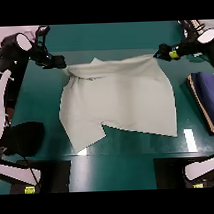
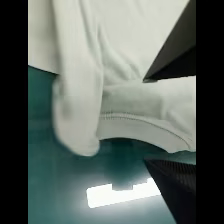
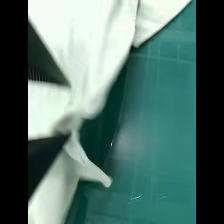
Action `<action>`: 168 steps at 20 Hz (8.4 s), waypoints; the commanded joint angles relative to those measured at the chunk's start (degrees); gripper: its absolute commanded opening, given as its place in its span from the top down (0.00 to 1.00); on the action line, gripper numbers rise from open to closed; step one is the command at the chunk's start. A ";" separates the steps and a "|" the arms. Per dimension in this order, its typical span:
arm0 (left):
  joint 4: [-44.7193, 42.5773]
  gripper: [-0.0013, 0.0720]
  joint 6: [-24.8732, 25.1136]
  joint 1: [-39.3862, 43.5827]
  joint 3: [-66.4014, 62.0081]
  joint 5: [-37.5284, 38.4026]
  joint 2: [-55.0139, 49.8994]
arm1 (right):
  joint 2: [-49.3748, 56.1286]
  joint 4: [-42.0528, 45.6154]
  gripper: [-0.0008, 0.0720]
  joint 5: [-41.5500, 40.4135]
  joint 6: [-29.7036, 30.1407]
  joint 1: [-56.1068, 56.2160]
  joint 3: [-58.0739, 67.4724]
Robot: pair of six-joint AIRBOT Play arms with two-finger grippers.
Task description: Fold the shirts.
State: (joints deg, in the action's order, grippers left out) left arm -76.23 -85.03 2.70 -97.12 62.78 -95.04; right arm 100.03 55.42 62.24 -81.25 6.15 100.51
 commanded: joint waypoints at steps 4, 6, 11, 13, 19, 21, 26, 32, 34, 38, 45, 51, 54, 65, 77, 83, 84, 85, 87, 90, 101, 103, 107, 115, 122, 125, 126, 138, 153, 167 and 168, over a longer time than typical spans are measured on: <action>0.09 0.24 -0.44 -7.85 2.29 14.99 2.43 | -4.33 -2.82 0.37 8.22 1.86 -4.90 -2.99; 0.09 0.24 -0.28 -9.51 11.06 14.27 7.91 | -9.94 -2.82 0.37 8.87 3.02 -6.58 -9.09; 3.26 0.24 -0.02 -9.09 40.96 5.20 23.08 | -22.43 -2.93 0.37 7.72 3.80 -7.87 -24.94; 5.35 0.24 0.04 -9.09 49.13 2.58 25.70 | -25.68 -2.99 0.37 5.92 3.78 -7.80 -28.89; 12.68 0.24 3.02 -7.19 57.51 -5.01 25.99 | -32.24 -2.95 0.37 4.79 3.76 -7.93 -34.60; 13.81 0.24 2.99 -5.03 57.53 -7.02 25.99 | -33.57 -2.95 0.37 5.20 3.74 -8.44 -34.69; 15.87 0.95 2.97 -0.48 57.46 -7.06 26.10 | -36.50 -2.75 0.37 10.84 3.69 -13.77 -35.15; 15.39 0.95 2.99 -0.48 50.31 -2.99 26.18 | -45.18 12.09 0.37 19.10 0.24 -28.98 -54.93; 15.43 0.95 2.99 -0.48 48.54 -3.02 26.18 | -47.98 15.06 0.37 19.78 0.26 -33.46 -63.36; 15.61 0.95 2.97 -0.48 47.23 -3.39 26.18 | -46.42 14.12 0.37 19.63 0.28 -37.57 -73.50; 15.58 0.95 2.97 -0.48 47.23 -3.39 26.18 | -40.02 4.13 0.52 12.74 2.32 -37.55 -76.08; 15.58 0.95 2.73 -0.48 47.15 -3.23 26.77 | -42.71 4.02 0.97 11.10 5.95 -37.57 -76.06; 15.02 0.95 1.25 -0.50 46.36 -4.24 32.76 | -49.77 2.54 0.97 11.96 5.92 -37.57 -72.91; 14.40 0.95 1.01 -0.48 -10.40 4.90 48.19 | -55.56 -11.96 0.97 6.80 6.36 -27.21 -9.55; 6.08 0.95 -0.50 -0.48 -15.15 1.73 46.93 | -47.80 3.67 0.97 15.52 0.00 -27.21 12.17; 7.67 0.95 -0.52 -0.48 7.80 5.31 34.42 | -34.10 8.22 0.97 18.99 -0.24 -20.44 -2.12; 7.85 0.95 -0.48 -0.48 10.34 5.11 31.34 | -31.04 8.68 0.97 18.78 -0.28 -18.73 -4.35; 7.87 0.95 -0.46 -0.48 12.33 4.55 27.58 | -27.52 9.22 0.97 18.36 -0.31 -16.94 -6.38; 7.78 0.95 0.02 -0.48 13.81 1.20 19.76 | -20.15 9.20 0.97 15.87 -0.31 -14.40 -8.72; 9.03 0.95 0.00 -0.50 13.44 -8.92 9.38 | -9.20 9.11 0.97 9.16 -0.35 -12.04 -7.82; 8.28 0.95 5.99 -0.61 3.10 4.35 -0.07 | 0.42 12.09 0.97 12.92 -0.74 -9.51 2.71; 5.22 0.95 5.05 -0.61 5.18 9.20 -0.07 | -2.62 13.64 0.97 12.48 -0.72 -9.49 -3.76; 1.99 0.95 2.08 -0.61 10.91 9.40 -0.07 | -7.43 13.09 0.97 9.70 -0.72 -9.49 -16.33; -7.30 0.30 -2.80 -0.61 17.14 13.53 7.28 | -13.00 9.18 0.36 12.35 -0.70 -11.87 -19.87; 1.18 0.30 -7.06 -0.59 53.55 11.98 37.73 | -23.28 9.09 0.36 12.74 0.81 -12.94 -19.85; 5.16 0.30 -11.21 -0.59 65.96 11.43 47.84 | -24.04 8.85 0.36 12.59 0.81 -12.28 -19.85; 6.67 0.30 -11.80 -0.61 68.81 11.10 50.18 | -24.00 8.68 0.36 12.79 0.81 -12.31 -19.85; 16.59 0.30 -10.49 -0.59 77.88 -2.23 53.20 | -24.00 8.59 0.37 15.54 0.76 -12.33 -19.85; 25.22 0.95 -4.37 -0.59 74.47 -3.91 53.22 | -34.38 10.88 0.37 20.92 0.74 -21.03 -36.74; 25.24 0.95 -2.95 -0.61 69.05 -3.61 53.20 | -44.11 5.03 0.48 12.46 0.79 -36.46 -74.82; 25.27 0.95 -2.95 -0.59 69.05 -3.63 53.20 | -44.11 4.48 0.48 11.69 0.79 -36.46 -74.84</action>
State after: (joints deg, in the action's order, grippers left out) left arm -50.96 -88.03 2.09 -27.97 59.16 -41.89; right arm 56.14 62.74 77.17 -80.49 -29.93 27.24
